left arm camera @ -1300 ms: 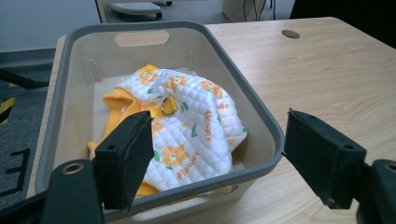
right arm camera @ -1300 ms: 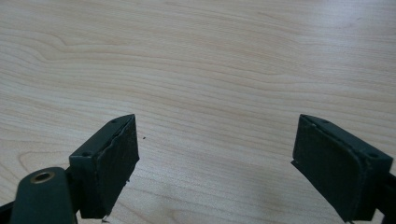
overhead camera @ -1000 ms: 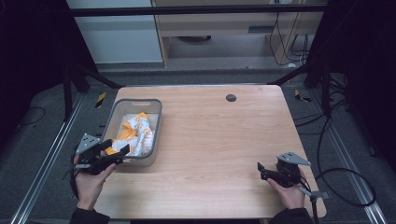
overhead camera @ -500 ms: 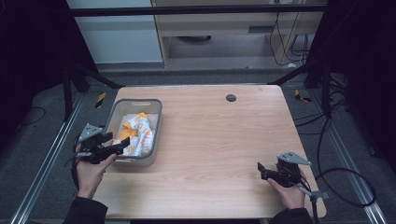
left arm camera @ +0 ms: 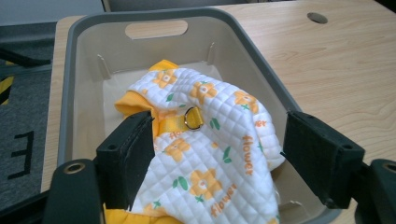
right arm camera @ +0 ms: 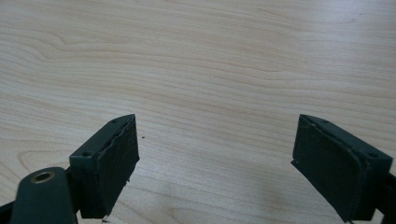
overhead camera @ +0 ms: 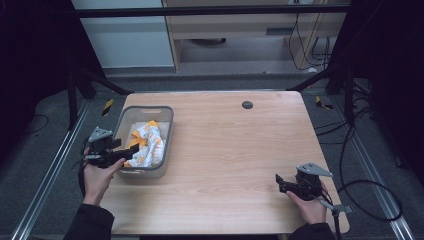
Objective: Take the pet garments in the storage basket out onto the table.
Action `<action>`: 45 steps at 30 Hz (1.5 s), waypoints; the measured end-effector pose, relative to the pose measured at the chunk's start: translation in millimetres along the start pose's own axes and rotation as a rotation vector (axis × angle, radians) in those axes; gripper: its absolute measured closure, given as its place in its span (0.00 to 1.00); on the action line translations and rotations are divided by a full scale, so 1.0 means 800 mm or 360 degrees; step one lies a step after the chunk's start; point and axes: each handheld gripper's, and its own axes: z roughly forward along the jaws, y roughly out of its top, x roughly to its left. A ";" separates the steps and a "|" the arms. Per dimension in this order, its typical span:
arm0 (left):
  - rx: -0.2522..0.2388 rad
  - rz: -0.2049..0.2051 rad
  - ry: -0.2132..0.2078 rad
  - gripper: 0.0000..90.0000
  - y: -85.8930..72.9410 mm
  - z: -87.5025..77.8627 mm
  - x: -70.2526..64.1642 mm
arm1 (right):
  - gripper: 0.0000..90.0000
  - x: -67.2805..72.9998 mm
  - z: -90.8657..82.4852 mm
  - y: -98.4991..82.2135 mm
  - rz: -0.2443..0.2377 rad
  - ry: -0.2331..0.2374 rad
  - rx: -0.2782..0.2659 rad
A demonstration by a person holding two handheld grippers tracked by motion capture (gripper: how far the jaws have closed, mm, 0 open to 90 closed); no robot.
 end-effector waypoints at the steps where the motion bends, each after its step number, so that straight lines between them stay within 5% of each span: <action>1: 0.0003 -0.0006 -0.0001 0.27 0.001 0.001 0.000 | 0.16 0.000 0.000 0.000 -0.0001 0.0000 0.0001; 45: 0.0367 0.0121 -0.0009 0.31 0.023 0.065 -0.022 | 0.15 0.003 0.004 -0.001 -0.0026 0.0026 0.0052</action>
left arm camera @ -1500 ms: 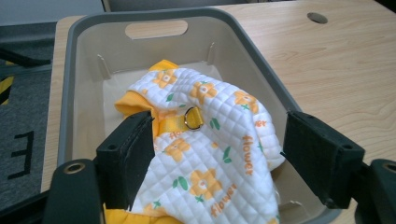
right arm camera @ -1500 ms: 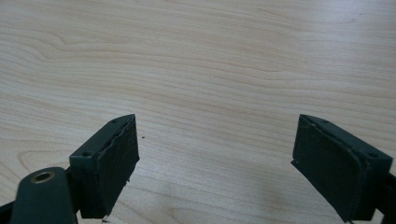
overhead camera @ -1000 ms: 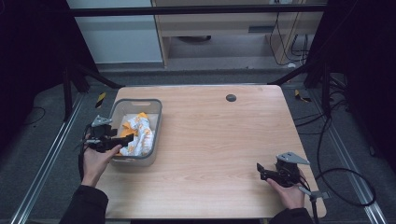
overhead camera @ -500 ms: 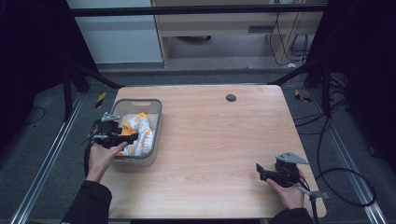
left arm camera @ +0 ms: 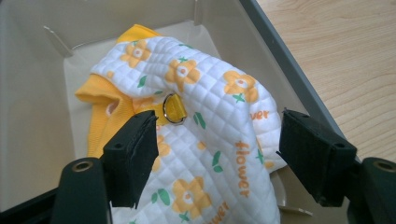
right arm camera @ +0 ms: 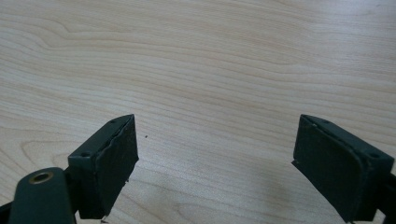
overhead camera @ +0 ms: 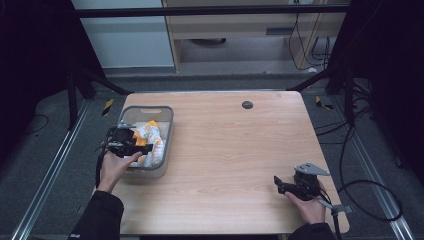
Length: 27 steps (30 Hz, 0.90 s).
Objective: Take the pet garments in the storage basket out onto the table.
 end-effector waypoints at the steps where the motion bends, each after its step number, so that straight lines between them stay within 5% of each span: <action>1: 0.0004 -0.0002 -0.0003 0.31 0.000 0.002 -0.001 | 0.15 0.000 0.000 0.000 -0.0001 0.0001 0.0001; 27: 0.0227 0.0041 -0.0014 0.51 0.003 0.040 -0.011 | 0.15 0.002 0.002 -0.001 -0.0016 0.0021 0.0039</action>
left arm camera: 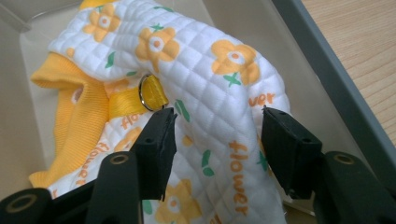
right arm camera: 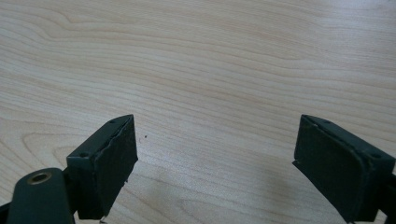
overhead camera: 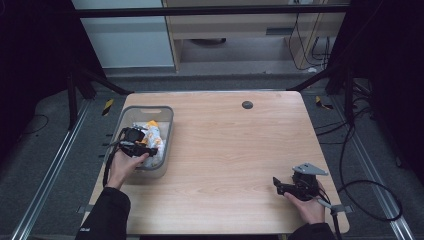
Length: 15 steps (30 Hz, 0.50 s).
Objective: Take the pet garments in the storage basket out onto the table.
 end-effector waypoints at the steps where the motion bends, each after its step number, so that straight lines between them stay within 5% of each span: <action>1: 0.0011 0.0004 0.0002 0.52 0.000 0.002 -0.001 | 0.15 0.000 0.000 0.000 -0.0001 -0.0001 0.0001; 15: 0.0061 -0.0023 -0.0001 0.85 -0.001 0.008 0.002 | 0.14 0.001 0.000 0.000 -0.0004 0.0001 0.0009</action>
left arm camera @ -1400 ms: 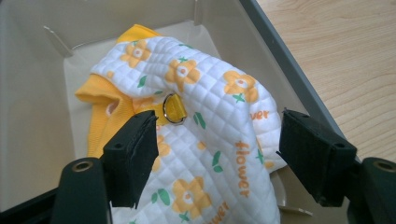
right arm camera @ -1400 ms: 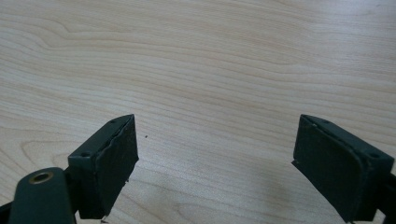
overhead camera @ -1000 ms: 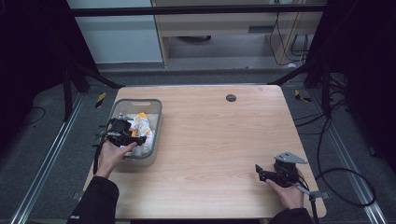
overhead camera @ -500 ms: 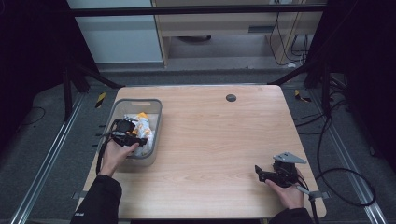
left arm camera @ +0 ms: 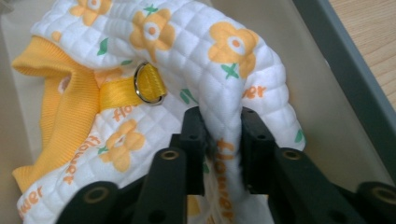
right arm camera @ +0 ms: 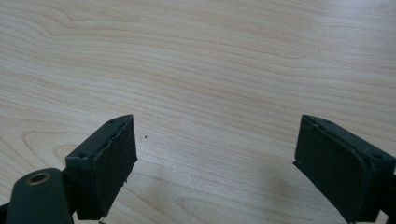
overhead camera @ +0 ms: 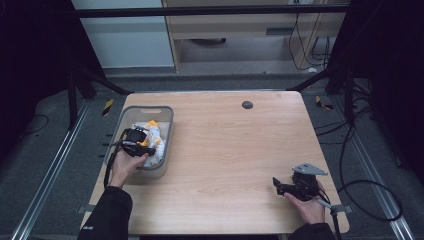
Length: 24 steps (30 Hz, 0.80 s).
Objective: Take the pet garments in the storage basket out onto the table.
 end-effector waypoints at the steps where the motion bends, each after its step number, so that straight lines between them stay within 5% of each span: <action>1: -0.0005 -0.0008 -0.0004 0.87 -0.001 0.000 0.001 | 0.14 0.000 0.000 0.000 -0.0003 0.0001 0.0000; 24: -0.0213 -0.0057 -0.0010 0.93 -0.003 -0.059 0.018 | 0.14 0.000 0.002 -0.001 -0.0028 -0.0011 0.0003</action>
